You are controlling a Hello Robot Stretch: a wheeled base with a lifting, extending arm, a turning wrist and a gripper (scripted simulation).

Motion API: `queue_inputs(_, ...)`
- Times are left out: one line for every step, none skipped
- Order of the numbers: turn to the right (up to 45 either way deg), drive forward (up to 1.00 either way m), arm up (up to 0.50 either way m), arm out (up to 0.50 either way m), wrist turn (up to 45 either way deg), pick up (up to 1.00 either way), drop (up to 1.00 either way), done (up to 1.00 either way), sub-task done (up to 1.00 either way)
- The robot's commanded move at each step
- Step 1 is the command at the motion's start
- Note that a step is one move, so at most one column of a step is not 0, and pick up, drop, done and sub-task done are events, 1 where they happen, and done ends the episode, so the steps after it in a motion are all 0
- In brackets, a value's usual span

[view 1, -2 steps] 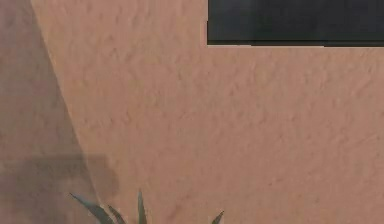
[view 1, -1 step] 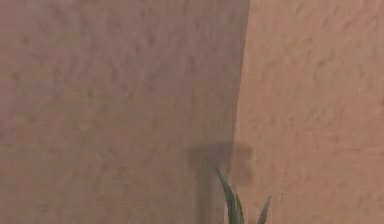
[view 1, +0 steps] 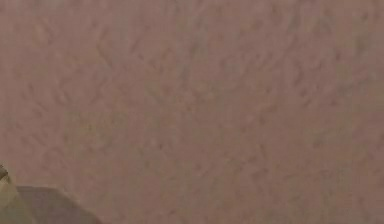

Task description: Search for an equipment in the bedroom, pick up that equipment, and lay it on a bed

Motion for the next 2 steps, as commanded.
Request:
queue_inputs(-45.0,0.0,0.0,0.0,0.0,0.0,0.0,0.0,0.0)
queue_inputs(-6.0,0.0,0.0,0.0,0.0,0.0,0.0,0.0,0.0)
